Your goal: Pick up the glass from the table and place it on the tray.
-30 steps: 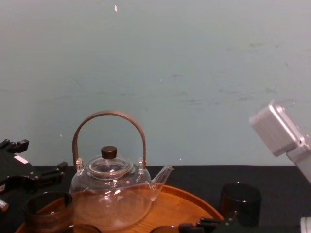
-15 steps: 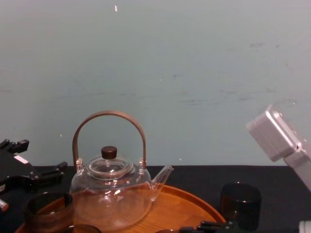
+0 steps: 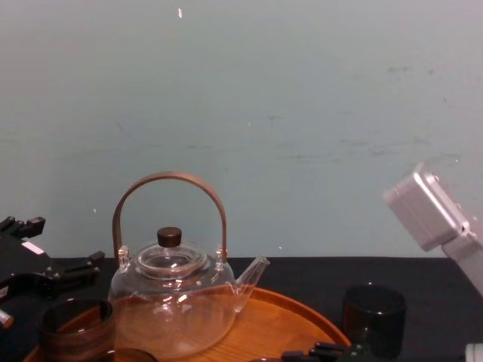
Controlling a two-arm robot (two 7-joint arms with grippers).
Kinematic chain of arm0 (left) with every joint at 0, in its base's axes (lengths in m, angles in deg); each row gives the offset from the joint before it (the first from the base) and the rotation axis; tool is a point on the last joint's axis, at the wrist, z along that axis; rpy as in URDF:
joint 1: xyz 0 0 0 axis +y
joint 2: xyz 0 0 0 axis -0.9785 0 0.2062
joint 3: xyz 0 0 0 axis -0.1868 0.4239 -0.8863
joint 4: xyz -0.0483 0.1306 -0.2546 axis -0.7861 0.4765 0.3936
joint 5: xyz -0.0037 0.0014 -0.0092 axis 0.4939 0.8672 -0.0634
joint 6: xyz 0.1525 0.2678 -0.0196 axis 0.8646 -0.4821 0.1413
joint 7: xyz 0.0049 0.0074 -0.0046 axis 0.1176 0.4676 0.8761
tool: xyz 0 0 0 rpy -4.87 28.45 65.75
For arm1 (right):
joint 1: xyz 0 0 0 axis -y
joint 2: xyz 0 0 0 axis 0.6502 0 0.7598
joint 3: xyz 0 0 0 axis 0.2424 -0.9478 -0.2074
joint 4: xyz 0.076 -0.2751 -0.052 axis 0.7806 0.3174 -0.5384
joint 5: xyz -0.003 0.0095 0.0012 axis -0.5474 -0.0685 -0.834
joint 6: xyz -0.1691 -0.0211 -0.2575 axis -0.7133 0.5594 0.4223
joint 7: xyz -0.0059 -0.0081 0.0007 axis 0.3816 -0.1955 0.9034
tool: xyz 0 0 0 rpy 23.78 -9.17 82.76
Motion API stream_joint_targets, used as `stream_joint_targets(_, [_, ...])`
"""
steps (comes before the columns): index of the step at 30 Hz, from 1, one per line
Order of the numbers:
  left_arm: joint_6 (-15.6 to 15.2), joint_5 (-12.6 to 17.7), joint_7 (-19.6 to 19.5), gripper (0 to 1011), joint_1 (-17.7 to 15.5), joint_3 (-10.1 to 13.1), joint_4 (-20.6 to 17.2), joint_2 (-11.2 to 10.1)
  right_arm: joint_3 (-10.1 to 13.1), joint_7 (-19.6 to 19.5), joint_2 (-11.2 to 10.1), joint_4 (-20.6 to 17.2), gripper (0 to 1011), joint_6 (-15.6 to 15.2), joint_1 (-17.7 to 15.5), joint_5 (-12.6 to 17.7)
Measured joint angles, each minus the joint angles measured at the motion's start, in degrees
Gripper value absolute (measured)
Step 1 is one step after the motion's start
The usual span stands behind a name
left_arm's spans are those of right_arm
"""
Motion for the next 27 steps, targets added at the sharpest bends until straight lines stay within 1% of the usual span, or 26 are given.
stream_joint_targets(18, [0.00,0.00,0.00,1002,-0.01,0.00,0.00,0.00,0.05,0.00,0.00,-0.05,1002,-0.03,0.00,0.11])
stream_joint_targets(25, [0.00,0.00,0.00,1002,0.00,0.00,0.00,0.00,1.21,0.83,-2.25,-2.00,1002,-0.18,-1.32,1.28])
stream_joint_targets(27, [0.00,0.00,0.00,1001,0.00,0.00,0.00,0.00,1.73,0.82,-3.35,-3.03,1002,-0.27,-2.16,1.61])
